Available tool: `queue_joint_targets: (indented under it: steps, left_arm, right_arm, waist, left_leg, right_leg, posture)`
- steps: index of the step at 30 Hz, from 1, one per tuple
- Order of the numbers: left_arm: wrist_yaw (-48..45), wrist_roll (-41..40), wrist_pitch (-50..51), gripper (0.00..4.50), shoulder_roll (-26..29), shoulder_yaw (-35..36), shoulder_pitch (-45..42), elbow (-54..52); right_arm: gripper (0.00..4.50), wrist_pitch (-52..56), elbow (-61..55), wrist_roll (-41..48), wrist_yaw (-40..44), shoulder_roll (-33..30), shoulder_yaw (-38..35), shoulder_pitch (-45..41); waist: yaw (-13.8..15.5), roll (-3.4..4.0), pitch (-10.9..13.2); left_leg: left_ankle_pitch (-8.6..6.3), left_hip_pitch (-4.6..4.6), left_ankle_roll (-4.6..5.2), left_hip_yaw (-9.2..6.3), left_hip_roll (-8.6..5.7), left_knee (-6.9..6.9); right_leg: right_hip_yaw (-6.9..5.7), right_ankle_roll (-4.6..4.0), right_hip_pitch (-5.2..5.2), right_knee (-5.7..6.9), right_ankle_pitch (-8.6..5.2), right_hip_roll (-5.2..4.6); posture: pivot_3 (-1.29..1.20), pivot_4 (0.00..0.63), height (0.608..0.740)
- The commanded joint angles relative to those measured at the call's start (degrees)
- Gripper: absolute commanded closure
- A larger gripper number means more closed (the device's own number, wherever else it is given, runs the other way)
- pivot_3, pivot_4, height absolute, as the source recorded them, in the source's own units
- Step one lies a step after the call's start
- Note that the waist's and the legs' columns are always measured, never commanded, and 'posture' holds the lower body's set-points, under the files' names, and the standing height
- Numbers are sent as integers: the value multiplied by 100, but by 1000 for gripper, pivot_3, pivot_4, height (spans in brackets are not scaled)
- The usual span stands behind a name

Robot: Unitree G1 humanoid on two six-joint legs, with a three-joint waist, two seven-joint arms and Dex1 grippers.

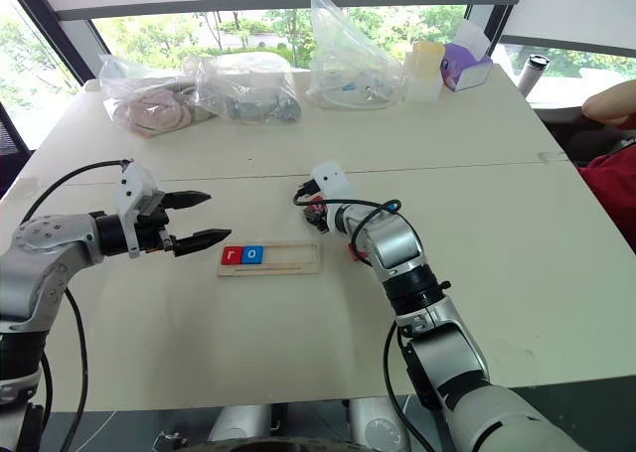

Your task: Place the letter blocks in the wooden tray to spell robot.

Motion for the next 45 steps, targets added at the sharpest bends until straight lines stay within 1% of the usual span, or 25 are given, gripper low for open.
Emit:
queue_joint_targets:
  steps: [1,5,7,9,10,11,13,15,17,18,20,22,27,29,30,32,33,34,35,38,41,42,43,44,45]
  left_arm:
    - [56,-43,-48,0,65,39,-71,-160]
    - [60,-72,-44,0,-7,-148,-169,-252]
    - [28,-144,3,0,-37,-257,-218,-355]
    - [-11,-183,39,0,-144,-550,-320,-554]
    - [-18,-191,50,0,-188,-645,-357,-614]
    - [-2,-207,64,0,-282,-758,-442,-669]
    - [20,-243,85,0,-389,-864,-547,-713]
    - [13,-323,138,0,-500,-966,-688,-748]
    - [-38,-412,211,0,-575,-1055,-788,-783]
    - [-72,-428,221,0,-596,-1103,-816,-786]
    - [-160,-431,226,0,-629,-1215,-861,-741]
    - [-239,-386,192,0,-668,-1352,-918,-660]
    - [-288,-253,35,0,-784,-1517,-1048,-395]
    - [-290,-215,-17,0,-830,-1562,-1080,-325]
    - [-291,-200,-35,0,-849,-1579,-1086,-309]
    - [-311,-179,-51,0,-849,-1607,-1057,-327]
    - [-328,-185,-52,0,-836,-1606,-1033,-346]
    - [-343,-193,-46,0,-818,-1603,-1008,-369]
    - [-368,-201,-44,0,-792,-1590,-991,-377]
    - [-498,-273,3,0,-680,-1540,-954,-420]
    - [-699,-400,71,0,-533,-1508,-921,-542]
    - [-815,-431,102,0,-420,-1539,-890,-622]
    - [-1015,-353,45,0,-203,-1647,-829,-751]
    - [-1235,-238,-47,0,35,-1771,-776,-909]
    - [-1375,-158,-119,0,197,-1858,-743,-1014]
  right_arm:
    - [3361,-77,-21,-57,37,144,7,-94]
    - [3352,-35,-543,-165,-139,-4,-183,-14]
    - [3352,28,-1087,-295,-285,-201,-261,160]
    - [3352,662,-2236,-436,-614,-423,-623,637]
    - [3352,924,-2634,-478,-731,-480,-754,810]
    - [3352,1442,-3226,-550,-903,-471,-1005,1083]
    - [3352,2280,-4062,-647,-1119,-412,-1318,1450]
    - [3352,3148,-5029,-766,-1231,-519,-1505,1948]
    - [3352,3663,-5618,-815,-1270,-555,-1618,2301]
    - [3352,3831,-5767,-844,-1315,-483,-1683,2409]
    - [3352,3998,-5932,-820,-1344,-9,-1904,2596]
    - [3352,4030,-5943,-810,-1401,385,-1970,2779]
    - [3352,3993,-5733,-929,-1603,802,-1954,2935]
    - [2298,3855,-5609,-954,-1639,828,-1952,2957]
    - [1926,3811,-5571,-957,-1646,830,-1951,2955]
    - [839,3790,-5600,-961,-1642,752,-1940,2888]
    - [215,3834,-5647,-964,-1642,733,-1940,2846]
    - [33,3908,-5731,-951,-1614,669,-1943,2788]
    - [33,3973,-5821,-933,-1580,602,-1952,2713]
    - [33,4030,-6066,-737,-1229,151,-2117,2384]
    - [33,3958,-5999,-265,-465,-321,-2528,2001]
    - [33,3866,-5850,-9,-42,-776,-2556,1966]
    - [33,3595,-5609,237,480,-1447,-2497,2001]
    - [33,3202,-5285,563,1253,-2268,-2423,2095]
    - [33,2892,-5047,800,1774,-2838,-2369,2176]
  waist:
    - [-2,0,0]
    - [11,1,1]
    - [39,1,1]
    - [81,1,1]
    - [130,1,1]
    - [156,1,1]
    - [187,0,1]
    - [187,1,1]
    - [174,1,1]
    - [149,1,1]
    - [116,1,1]
    - [69,1,1]
    - [15,2,1]
    - [19,2,1]
    - [19,1,1]
    - [20,1,1]
    - [21,1,1]
    - [21,1,1]
    - [21,2,1]
    - [17,3,2]
    - [15,2,2]
    - [17,2,2]
    - [19,1,5]
    - [20,2,11]
    - [24,6,17]
  left_leg:
    - [0,0,0,0,0,0]
    - [0,-2,0,-2,0,0]
    - [0,-5,-1,-2,-1,0]
    - [0,-11,-1,-8,-5,0]
    - [0,-14,-1,-12,-10,-1]
    - [0,-14,-2,-12,-12,0]
    - [0,-18,-2,-12,-15,-3]
    - [0,-18,-2,-12,-15,-3]
    - [0,-16,-2,-15,-13,-3]
    - [0,-12,-2,-14,-12,-3]
    - [0,-3,-2,-9,-11,-2]
    - [0,3,-2,-16,-9,-2]
    - [1,2,-2,-26,-8,0]
    - [2,-1,-3,-24,-10,0]
    - [2,-2,-3,-24,-11,0]
    - [2,-4,-3,-24,-12,-1]
    - [2,-4,-3,-24,-12,-1]
    - [2,-5,-3,-24,-13,-1]
    - [2,-6,-3,-24,-13,-2]
    - [2,-6,-3,-24,-13,-1]
    - [2,-4,-3,-22,-13,-1]
    - [2,-4,-3,-24,-13,-2]
    - [1,-5,-3,-25,-13,-4]
    - [1,-7,-3,-25,-13,-5]
    - [1,-9,-2,-22,-14,-7]
  right_leg:
    - [0,0,0,0,0,0]
    - [0,0,0,0,0,-1]
    - [0,0,-2,-1,0,-3]
    - [-1,2,-2,-4,-1,-9]
    - [-3,6,-2,-5,-4,-14]
    - [-3,10,-2,-7,-6,-17]
    - [-2,13,-2,-12,-8,-20]
    - [-2,13,-2,-11,-8,-19]
    - [-3,11,-2,-11,-10,-13]
    - [-3,6,-1,-10,-14,-9]
    - [0,6,-1,-7,-32,-5]
    - [1,2,0,0,-30,4]
    - [-3,2,1,2,-30,6]
    - [-2,4,1,0,-30,3]
    - [-2,7,1,-2,-29,2]
    - [-1,18,1,-5,-26,-1]
    - [-1,19,1,-6,-26,-2]
    - [-1,19,1,-6,-27,-4]
    - [-1,19,1,-7,-28,-4]
    - [-1,8,1,-8,-34,-5]
    - [-2,9,1,-8,-35,-3]
    - [-3,8,1,-9,-36,-2]
    - [-4,9,1,-9,-36,0]
    - [-5,8,1,-13,-37,0]
    - [-6,7,2,-22,-39,-2]
  posture:
    - [0,150,740]
    - [0,150,740]
    - [0,150,740]
    - [0,150,740]
    - [0,150,740]
    - [0,150,740]
    - [0,150,740]
    - [0,150,740]
    - [0,150,740]
    - [0,150,740]
    - [0,150,740]
    - [0,150,740]
    - [0,150,740]
    - [0,150,740]
    - [0,150,740]
    - [0,150,740]
    - [0,150,740]
    - [0,150,740]
    - [0,150,740]
    - [0,150,740]
    - [0,150,740]
    - [0,150,740]
    - [0,150,740]
    - [0,150,740]
    - [0,150,740]
